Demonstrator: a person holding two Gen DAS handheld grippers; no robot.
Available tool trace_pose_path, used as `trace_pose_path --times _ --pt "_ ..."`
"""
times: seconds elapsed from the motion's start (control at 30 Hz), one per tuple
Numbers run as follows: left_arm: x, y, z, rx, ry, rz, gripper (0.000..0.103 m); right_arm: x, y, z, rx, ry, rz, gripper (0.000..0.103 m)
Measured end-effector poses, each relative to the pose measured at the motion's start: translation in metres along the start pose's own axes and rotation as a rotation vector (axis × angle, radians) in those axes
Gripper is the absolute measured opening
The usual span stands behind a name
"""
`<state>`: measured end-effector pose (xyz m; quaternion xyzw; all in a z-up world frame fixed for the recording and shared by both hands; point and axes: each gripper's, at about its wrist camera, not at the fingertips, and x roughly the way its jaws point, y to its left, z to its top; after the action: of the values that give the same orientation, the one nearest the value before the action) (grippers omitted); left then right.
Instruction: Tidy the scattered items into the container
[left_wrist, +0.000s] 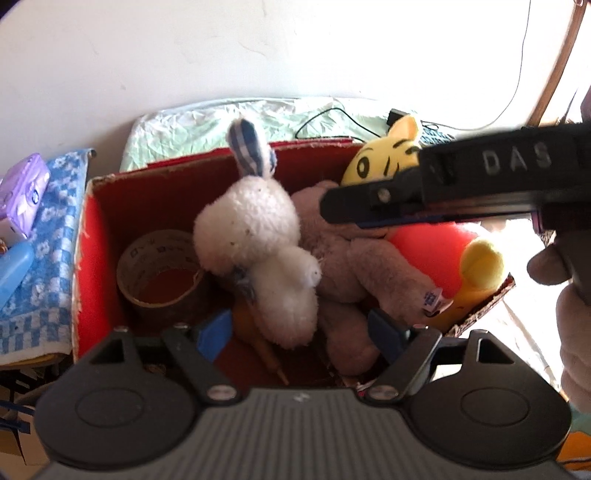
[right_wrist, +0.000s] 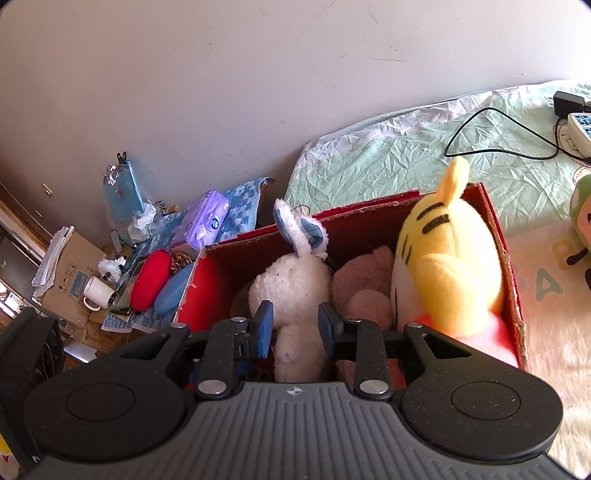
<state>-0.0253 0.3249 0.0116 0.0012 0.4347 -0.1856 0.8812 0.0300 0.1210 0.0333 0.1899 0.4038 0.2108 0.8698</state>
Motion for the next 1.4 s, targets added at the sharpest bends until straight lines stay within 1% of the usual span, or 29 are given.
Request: trace_pose_path --times 0.07,0.13,0.27,0.37,0.47,0.57,0.67,0.8,1.0,1.23,1.4 --pt "0.011 0.006 0.003 -0.008 0.000 0.013 0.081 -0.002 -0.001 -0.002 -0.002 -0.001 -0.005 0.030" --pt "-0.004 -0.002 0.005 -0.013 -0.004 0.025 0.081 -0.005 -0.003 -0.003 0.000 0.000 -0.012 0.030" --pt "0.002 0.003 0.013 -0.030 -0.012 0.041 0.081 -0.012 -0.006 -0.007 0.003 -0.001 -0.020 0.030" --pt "0.000 0.005 0.016 -0.052 -0.010 0.055 0.081 -0.018 -0.008 -0.009 0.008 -0.007 -0.022 0.030" --pt "0.007 0.014 0.022 -0.075 0.005 0.094 0.081 -0.023 -0.008 -0.010 0.013 -0.015 -0.023 0.030" --pt "0.007 0.009 0.026 -0.095 0.015 0.137 0.081 -0.027 -0.008 -0.011 0.013 -0.024 -0.028 0.030" --pt "0.008 0.004 0.027 -0.098 0.023 0.170 0.081 -0.030 -0.007 -0.012 0.006 -0.025 -0.036 0.030" --pt "0.009 0.002 0.029 -0.102 0.026 0.190 0.081 -0.032 -0.005 -0.014 -0.003 -0.024 -0.045 0.030" --pt "0.015 0.005 0.031 -0.091 0.032 0.235 0.085 -0.033 -0.005 -0.018 -0.010 -0.015 -0.059 0.030" --pt "0.014 0.006 0.030 -0.127 0.041 0.285 0.087 -0.029 -0.005 -0.019 -0.041 0.013 -0.046 0.030" --pt "0.011 0.001 0.028 -0.132 0.033 0.333 0.087 -0.029 -0.004 -0.019 -0.061 0.024 -0.038 0.030"
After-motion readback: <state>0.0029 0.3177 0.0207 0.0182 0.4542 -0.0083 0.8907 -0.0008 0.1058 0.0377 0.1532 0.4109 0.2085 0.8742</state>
